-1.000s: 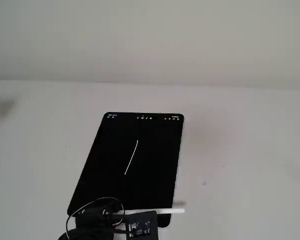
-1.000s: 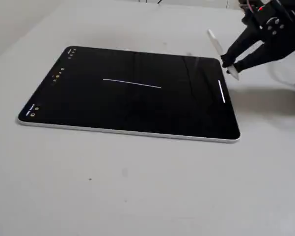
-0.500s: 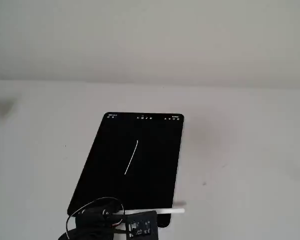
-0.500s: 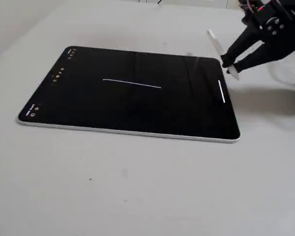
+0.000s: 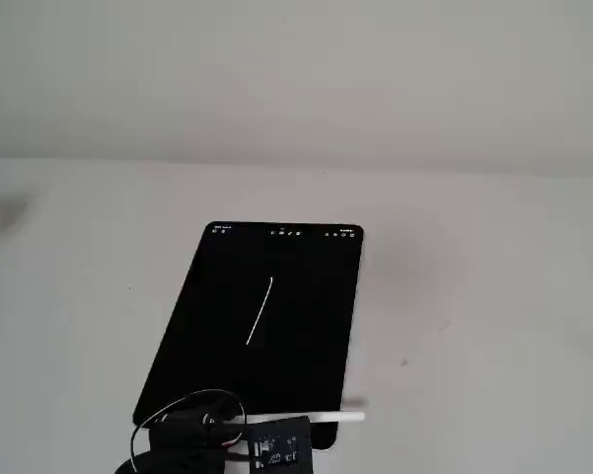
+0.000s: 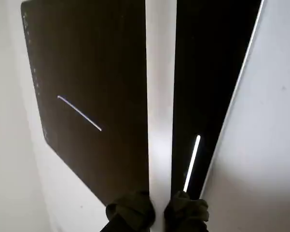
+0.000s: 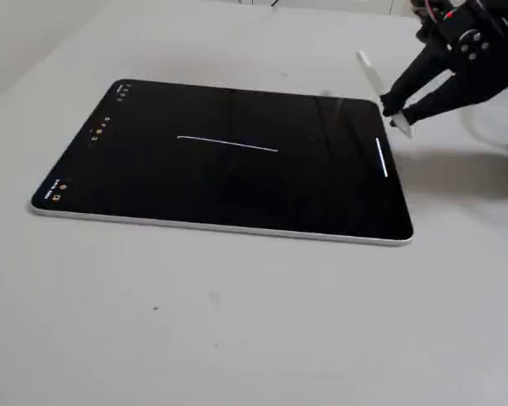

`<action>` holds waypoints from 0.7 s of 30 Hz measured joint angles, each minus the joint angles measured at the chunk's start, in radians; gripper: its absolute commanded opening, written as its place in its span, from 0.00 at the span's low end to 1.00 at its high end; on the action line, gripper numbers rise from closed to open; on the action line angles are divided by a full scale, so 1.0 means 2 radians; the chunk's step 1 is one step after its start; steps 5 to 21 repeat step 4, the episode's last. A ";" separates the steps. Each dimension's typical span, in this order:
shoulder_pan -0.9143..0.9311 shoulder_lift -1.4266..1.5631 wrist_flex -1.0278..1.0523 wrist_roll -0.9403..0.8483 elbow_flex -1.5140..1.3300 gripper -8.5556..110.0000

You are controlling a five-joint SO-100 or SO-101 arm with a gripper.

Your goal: Draw a line in the middle of the ipad using the apple pencil

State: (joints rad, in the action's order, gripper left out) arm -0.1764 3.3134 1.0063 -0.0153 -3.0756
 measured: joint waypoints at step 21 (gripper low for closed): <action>0.000 0.000 0.000 0.000 0.000 0.07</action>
